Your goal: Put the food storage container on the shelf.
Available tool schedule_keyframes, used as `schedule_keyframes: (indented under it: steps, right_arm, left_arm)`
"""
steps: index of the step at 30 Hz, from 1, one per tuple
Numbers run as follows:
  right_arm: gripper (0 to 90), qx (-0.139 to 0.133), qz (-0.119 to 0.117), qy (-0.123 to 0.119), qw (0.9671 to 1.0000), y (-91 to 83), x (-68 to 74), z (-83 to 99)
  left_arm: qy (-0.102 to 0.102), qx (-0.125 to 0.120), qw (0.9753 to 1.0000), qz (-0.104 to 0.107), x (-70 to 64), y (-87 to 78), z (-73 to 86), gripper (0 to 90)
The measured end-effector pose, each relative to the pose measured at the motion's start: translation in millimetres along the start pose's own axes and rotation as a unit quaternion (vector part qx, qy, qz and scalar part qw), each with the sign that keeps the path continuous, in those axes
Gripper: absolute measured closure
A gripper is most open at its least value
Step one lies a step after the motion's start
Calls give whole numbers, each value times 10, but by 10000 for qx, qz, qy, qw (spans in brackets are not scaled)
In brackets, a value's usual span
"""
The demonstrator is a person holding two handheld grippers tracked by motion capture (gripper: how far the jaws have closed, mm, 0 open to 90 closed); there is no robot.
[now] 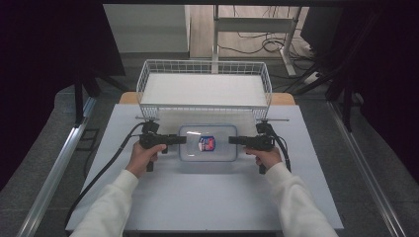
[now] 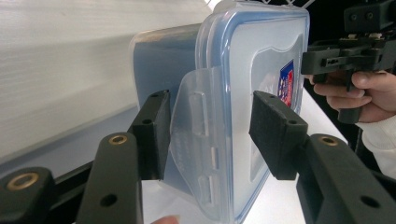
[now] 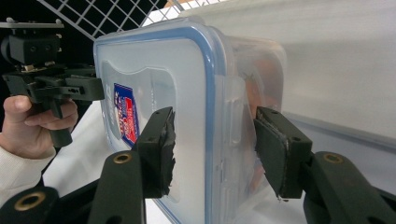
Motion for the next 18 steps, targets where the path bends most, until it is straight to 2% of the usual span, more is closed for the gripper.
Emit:
schedule_keyframes:
  steps: [2,5,9,10,13,15,18]
  right_arm:
    - [488,11,-2,0,10000,17,-17,-3]
    - [482,0,28,32,10000,77,-94,2]
    - [481,-82,22,190,9998,102,-147,2]
    - [477,-114,40,218,9997,112,-154,2]
    - [469,-136,87,215,9996,127,-157,3]
    - [462,-249,158,329,9990,155,-168,6]
    - [452,-308,237,359,9986,175,-177,13]
  left_arm:
    - [41,42,10000,-13,22,6,-2,492]
    - [-17,-4,10000,-69,56,54,5,492]
    - [-35,-36,9999,-118,75,69,1,489]
    - [-126,-55,9998,-141,92,78,-4,487]
    - [-217,-74,9996,-178,113,93,-11,486]
    - [-340,-128,9991,-224,130,112,-10,481]
    - [-378,-165,9989,-241,139,121,-11,478]
Point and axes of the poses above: each handheld gripper's, and its own axes: y roughly forward along the jaws, z roughly out of its underside, x roughly to its left, the point moved 4 cm from there along y, roughly forward along the jaws, and after that the axes turned 11 degrees about -x, right-handed, at the moved point
